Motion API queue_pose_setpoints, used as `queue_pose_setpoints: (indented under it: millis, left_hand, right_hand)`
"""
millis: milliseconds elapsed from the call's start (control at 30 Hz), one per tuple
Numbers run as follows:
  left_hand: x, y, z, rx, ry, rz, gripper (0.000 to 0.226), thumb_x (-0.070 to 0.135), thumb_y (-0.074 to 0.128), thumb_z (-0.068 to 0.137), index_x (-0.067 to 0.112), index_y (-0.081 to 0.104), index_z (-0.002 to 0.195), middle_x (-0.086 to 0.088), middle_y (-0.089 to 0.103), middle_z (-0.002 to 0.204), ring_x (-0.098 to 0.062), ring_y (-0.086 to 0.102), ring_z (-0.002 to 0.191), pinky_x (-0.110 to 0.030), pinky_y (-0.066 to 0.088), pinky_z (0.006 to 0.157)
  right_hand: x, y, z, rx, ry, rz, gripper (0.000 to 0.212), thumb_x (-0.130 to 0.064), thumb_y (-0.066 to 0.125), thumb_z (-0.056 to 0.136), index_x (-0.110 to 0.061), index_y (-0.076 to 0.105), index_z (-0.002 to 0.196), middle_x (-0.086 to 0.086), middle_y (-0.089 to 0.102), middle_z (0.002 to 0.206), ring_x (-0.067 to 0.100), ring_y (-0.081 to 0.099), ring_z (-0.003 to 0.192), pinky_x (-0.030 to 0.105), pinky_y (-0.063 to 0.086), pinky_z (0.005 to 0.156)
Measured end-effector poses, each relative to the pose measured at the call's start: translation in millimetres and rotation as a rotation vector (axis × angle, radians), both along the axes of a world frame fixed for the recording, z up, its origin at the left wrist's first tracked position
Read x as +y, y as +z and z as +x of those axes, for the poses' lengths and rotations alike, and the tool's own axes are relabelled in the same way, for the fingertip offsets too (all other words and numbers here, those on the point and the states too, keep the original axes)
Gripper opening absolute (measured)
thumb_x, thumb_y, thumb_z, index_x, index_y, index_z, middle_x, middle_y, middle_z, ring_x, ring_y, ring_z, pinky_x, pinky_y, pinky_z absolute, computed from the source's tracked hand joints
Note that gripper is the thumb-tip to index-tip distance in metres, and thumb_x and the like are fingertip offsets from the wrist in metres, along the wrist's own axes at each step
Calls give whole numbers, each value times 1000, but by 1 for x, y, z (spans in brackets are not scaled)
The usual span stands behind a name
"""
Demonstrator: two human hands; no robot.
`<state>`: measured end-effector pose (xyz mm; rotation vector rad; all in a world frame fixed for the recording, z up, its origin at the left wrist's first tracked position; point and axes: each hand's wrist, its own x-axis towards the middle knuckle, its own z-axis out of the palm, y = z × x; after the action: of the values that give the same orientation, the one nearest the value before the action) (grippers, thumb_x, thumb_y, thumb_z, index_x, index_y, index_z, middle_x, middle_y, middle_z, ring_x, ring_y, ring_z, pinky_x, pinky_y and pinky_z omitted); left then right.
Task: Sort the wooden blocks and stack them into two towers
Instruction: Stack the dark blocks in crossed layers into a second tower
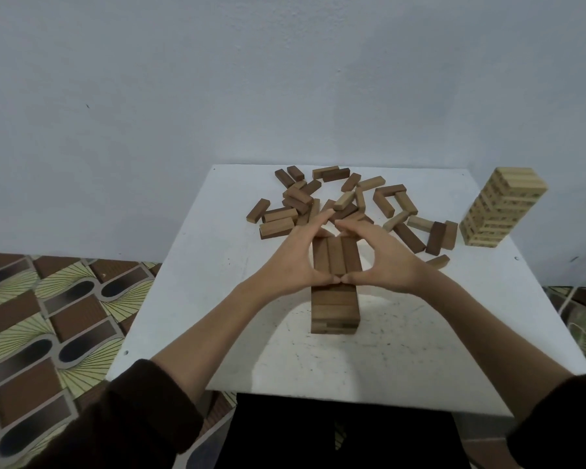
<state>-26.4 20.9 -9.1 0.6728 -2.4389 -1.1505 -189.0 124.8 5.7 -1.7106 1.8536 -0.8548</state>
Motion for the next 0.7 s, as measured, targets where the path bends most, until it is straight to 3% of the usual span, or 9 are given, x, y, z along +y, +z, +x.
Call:
queue_pose_setpoints:
  millis: [67, 167, 367, 700]
  left_hand:
    - [9, -2, 7, -21, -6, -3, 104, 24, 86, 63, 32, 24, 146, 2, 54, 123, -11, 45, 119, -21, 37, 97]
    - [21, -2, 15, -51, -32, -22, 101, 25, 86, 64, 32, 26, 145, 3, 55, 124, -10, 44, 118, -22, 36, 96]
    - [31, -3, 24, -102, -51, -30, 98, 24, 84, 67, 28, 26, 146, 3, 54, 128, -12, 42, 117, -25, 35, 97]
    - [35, -11, 37, -146, -32, 31, 109, 25, 85, 66, 27, 15, 149, 1, 40, 139, -10, 37, 127, -28, 31, 105]
  right_hand:
    - [10, -3, 5, 30, -10, 32, 86, -20, 83, 69, -22, 36, 141, -9, 45, 120, 3, 38, 109, -3, 26, 85]
    - [22, -8, 13, 53, -22, 58, 85, -24, 82, 70, -25, 35, 141, -12, 42, 118, 2, 35, 107, -6, 25, 78]
    - [32, -12, 23, 34, -27, 93, 85, -24, 80, 72, -25, 33, 142, -12, 40, 119, 5, 35, 110, 13, 28, 86]
    - [42, -15, 20, 56, -12, 171, 98, -30, 84, 66, -25, 26, 145, -15, 36, 123, 3, 35, 115, 20, 30, 96]
